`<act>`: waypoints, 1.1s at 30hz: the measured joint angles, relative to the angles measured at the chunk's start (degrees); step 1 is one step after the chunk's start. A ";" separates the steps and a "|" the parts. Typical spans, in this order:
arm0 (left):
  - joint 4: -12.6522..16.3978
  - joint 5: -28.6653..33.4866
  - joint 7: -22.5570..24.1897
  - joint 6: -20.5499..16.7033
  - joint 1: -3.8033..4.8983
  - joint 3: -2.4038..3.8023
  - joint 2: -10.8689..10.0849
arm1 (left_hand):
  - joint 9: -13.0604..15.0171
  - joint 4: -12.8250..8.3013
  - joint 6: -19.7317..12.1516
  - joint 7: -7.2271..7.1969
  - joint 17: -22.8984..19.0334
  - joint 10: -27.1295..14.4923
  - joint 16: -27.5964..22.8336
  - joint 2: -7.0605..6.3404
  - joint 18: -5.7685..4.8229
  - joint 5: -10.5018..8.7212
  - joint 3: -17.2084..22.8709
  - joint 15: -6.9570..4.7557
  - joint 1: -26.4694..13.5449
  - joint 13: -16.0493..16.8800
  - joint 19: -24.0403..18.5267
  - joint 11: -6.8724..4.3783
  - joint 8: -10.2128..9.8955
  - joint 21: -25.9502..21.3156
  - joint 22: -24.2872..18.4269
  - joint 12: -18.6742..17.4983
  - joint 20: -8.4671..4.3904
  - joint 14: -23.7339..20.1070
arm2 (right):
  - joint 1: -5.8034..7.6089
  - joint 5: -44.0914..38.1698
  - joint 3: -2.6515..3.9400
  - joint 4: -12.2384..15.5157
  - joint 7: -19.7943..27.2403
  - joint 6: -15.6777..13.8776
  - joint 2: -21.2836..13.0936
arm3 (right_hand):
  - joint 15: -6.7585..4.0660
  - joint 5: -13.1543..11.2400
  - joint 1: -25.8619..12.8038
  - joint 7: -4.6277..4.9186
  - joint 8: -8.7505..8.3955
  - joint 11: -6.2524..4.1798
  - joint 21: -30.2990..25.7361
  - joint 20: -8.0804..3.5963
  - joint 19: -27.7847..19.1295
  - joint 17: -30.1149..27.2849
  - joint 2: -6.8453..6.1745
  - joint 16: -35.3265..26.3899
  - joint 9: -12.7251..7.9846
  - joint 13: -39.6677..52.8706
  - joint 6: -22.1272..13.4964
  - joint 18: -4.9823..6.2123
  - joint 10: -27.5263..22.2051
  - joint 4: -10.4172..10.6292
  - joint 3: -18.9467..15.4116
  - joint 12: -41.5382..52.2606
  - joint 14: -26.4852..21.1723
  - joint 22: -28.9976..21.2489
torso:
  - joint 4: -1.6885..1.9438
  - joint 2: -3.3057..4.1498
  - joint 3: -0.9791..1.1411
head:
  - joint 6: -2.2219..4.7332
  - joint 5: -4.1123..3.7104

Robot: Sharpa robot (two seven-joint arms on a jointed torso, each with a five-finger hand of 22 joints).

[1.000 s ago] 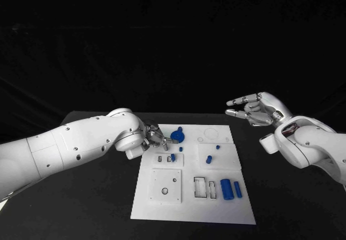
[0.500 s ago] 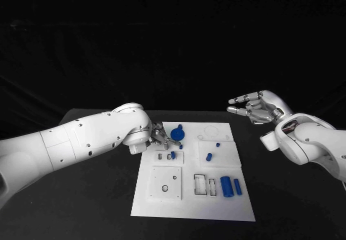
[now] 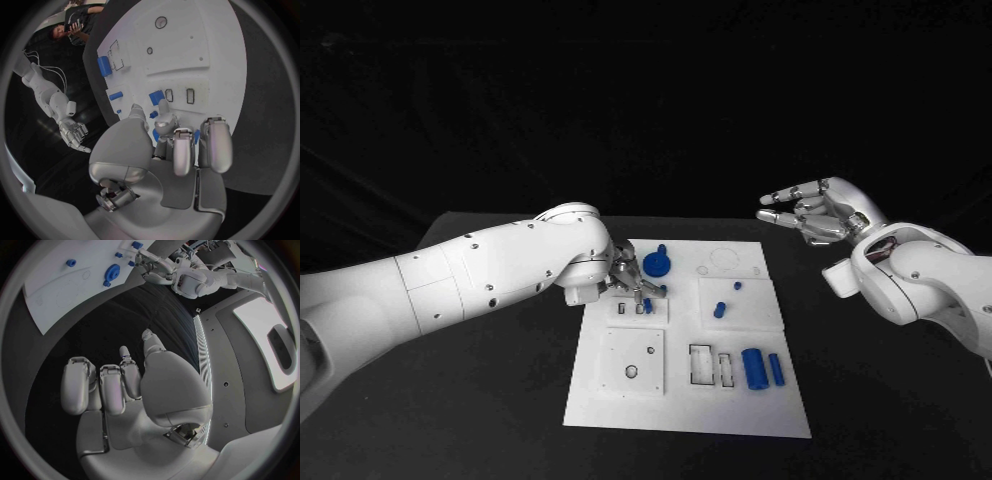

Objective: Assemble the parts on the task board

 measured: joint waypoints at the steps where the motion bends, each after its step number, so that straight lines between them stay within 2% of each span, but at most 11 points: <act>1: 0.07 -0.03 -0.01 0.18 0.00 -0.01 0.07 | 0.11 0.00 -0.03 -0.03 0.00 0.00 0.00 0.24 0.00 0.00 0.00 0.00 0.24 0.00 0.00 0.00 0.06 0.00 0.01 0.00 0.00 0.00 | 0.00 0.00 -0.01 -0.06 -0.04 0.00 0.04 | 0.00 0.00 0.00 0.00 0.00 0.00 0.00 0.00 0.00 0.02 0.00 0.00 0.00 0.00 0.00 0.00 0.00 0.00 0.00 0.00 0.00 0.00 | 0.00 0.00 0.01 | -0.04 0.01; 3: 0.22 -0.08 -0.04 0.41 0.00 -0.01 0.15 | 0.37 -0.17 -0.34 -0.09 0.00 0.00 0.00 0.72 0.00 0.00 0.45 0.00 0.79 0.08 0.00 0.00 0.35 0.00 0.16 0.00 0.00 0.00 | -0.01 -0.01 -0.01 -0.17 -0.06 0.01 0.13 | 0.00 0.00 0.16 0.00 0.00 0.00 -0.22 -0.14 -0.14 0.04 -0.16 -0.32 0.00 0.00 0.00 0.00 0.00 0.00 0.00 0.00 0.00 -0.14 | 0.00 0.00 0.02 | -0.12 0.05; 6: 0.37 -0.12 -0.06 0.76 0.00 -0.02 0.30 | 1.20 0.13 -0.82 0.00 0.00 0.00 0.00 -0.24 0.00 0.00 3.68 0.00 1.47 0.24 0.00 0.00 0.86 0.23 0.46 0.23 0.00 0.00 | -0.02 -0.02 -0.02 -0.24 -0.07 0.04 0.25 | 0.00 0.00 0.22 0.00 0.00 0.00 -0.22 -0.21 -0.21 0.04 -0.22 -0.34 0.00 0.00 0.00 0.00 0.00 0.00 0.00 -0.16 0.00 -0.15 | 0.00 0.00 0.03 | -0.23 0.12; 11: 0.05 -0.16 -0.09 1.25 0.00 -0.02 0.72 | 1.87 0.10 -1.01 -0.19 -0.01 0.00 0.00 -1.40 0.00 0.00 6.28 0.00 0.58 0.31 0.00 0.00 1.16 0.23 0.69 0.24 0.00 0.00 | -0.02 -0.02 -0.04 -0.29 -0.07 0.11 0.35 | 0.00 0.00 0.22 0.00 0.00 0.00 -0.22 -0.21 -0.21 0.04 -0.22 -0.34 0.00 0.00 0.00 0.00 0.00 0.00 0.00 -0.25 0.00 -0.26 | -0.03 0.01 0.03 | -0.40 0.19; 16: -0.69 -0.17 -0.11 1.68 0.00 -0.02 1.25 | 2.12 0.16 -1.22 0.00 -0.01 0.00 0.00 -1.91 0.01 0.00 7.14 0.00 0.52 0.46 0.00 0.00 1.19 0.43 0.83 0.48 0.00 0.00 | -0.02 -0.02 -0.05 -0.35 -0.06 0.23 0.42 | 0.00 0.00 0.21 0.00 0.00 0.00 -0.22 -0.21 -0.21 0.03 -0.22 -0.34 -0.01 0.00 0.00 0.00 0.00 0.00 0.00 -0.31 0.00 -0.41 | -0.03 0.01 0.03 | -0.48 0.22; 25: -1.64 -0.19 -0.13 2.51 0.00 -0.02 1.75 | 2.37 0.01 -1.22 0.00 -0.01 -0.01 0.00 -1.94 0.00 0.00 8.27 0.00 0.55 0.50 0.00 0.00 1.19 0.42 0.94 0.48 0.01 0.00 | -0.02 0.00 -0.07 -0.39 -0.01 0.42 0.47 | 0.00 0.00 0.21 0.00 0.00 0.00 -0.21 -0.21 -0.21 0.03 -0.23 -0.34 -0.01 0.01 0.00 0.00 0.00 0.00 0.00 -0.52 0.00 -0.40 | -0.03 0.03 0.01 | -0.65 0.25; 33: -2.40 -0.20 -0.15 3.20 0.00 -0.04 2.26 | 2.98 -0.03 -1.43 -0.20 -0.01 -0.01 0.00 -3.41 0.01 0.00 12.08 0.00 2.03 0.57 0.00 0.01 1.47 0.42 0.97 0.57 0.01 0.00 | -0.03 0.01 -0.08 -0.41 0.00 0.55 0.56 | 0.00 0.00 0.21 0.00 0.00 0.00 -0.21 -0.21 -0.21 0.02 -0.23 -0.34 -0.01 0.01 0.00 0.00 0.00 0.00 0.00 -0.51 0.00 -0.47 | 0.00 0.03 0.00 | -0.72 0.17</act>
